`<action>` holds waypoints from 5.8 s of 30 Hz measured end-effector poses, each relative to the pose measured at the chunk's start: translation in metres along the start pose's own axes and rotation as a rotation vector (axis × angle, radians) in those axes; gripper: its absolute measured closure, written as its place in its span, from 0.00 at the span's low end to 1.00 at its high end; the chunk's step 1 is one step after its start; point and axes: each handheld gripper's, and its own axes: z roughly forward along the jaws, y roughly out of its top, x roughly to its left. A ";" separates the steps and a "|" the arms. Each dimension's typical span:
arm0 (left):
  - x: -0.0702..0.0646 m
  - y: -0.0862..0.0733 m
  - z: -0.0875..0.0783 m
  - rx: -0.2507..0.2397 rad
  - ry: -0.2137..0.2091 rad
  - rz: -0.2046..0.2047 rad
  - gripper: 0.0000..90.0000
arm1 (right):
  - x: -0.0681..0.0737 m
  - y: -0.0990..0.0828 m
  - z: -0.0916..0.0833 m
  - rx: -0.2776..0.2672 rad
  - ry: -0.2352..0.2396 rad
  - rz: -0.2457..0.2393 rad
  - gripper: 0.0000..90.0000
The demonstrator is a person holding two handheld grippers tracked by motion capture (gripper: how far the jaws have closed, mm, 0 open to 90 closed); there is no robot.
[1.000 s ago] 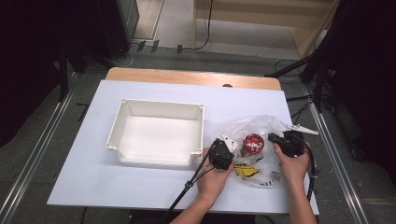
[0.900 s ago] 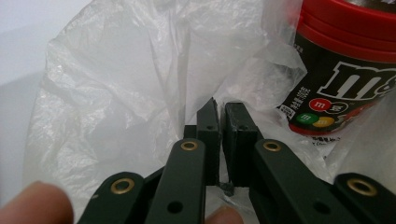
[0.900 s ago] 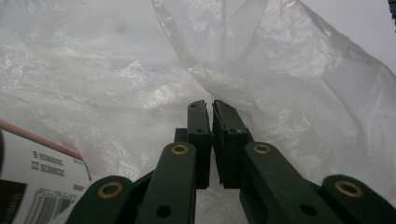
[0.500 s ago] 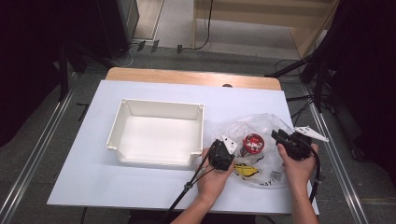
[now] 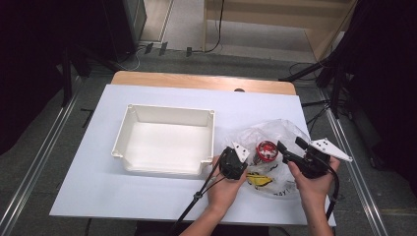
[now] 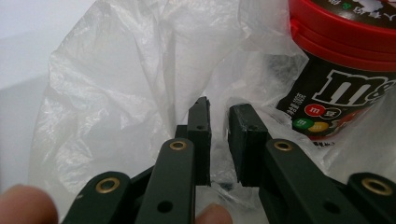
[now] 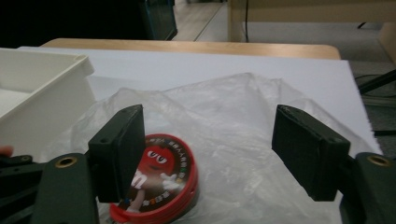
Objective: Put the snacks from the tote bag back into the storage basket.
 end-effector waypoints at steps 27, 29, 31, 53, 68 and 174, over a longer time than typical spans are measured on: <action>-0.001 -0.001 -0.002 -0.016 0.003 0.017 0.86 | 0.036 -0.038 0.038 0.201 -0.017 -0.089 0.27; -0.001 -0.001 -0.002 -0.016 0.005 0.018 0.87 | 0.036 -0.039 0.039 0.207 -0.014 -0.085 0.27; -0.001 -0.001 -0.002 -0.018 0.006 0.015 0.87 | 0.034 -0.040 0.040 0.210 -0.010 -0.078 0.27; -0.002 -0.001 -0.002 -0.027 0.004 0.013 0.92 | 0.037 -0.028 0.035 0.245 0.006 -0.106 0.29; -0.001 0.006 -0.019 -0.063 -0.062 0.001 0.88 | 0.024 -0.005 0.015 0.203 0.025 -0.081 0.29; 0.237 -0.077 -0.213 -0.288 -0.069 -0.158 0.09 | 0.112 0.037 0.040 0.158 0.279 -0.136 0.29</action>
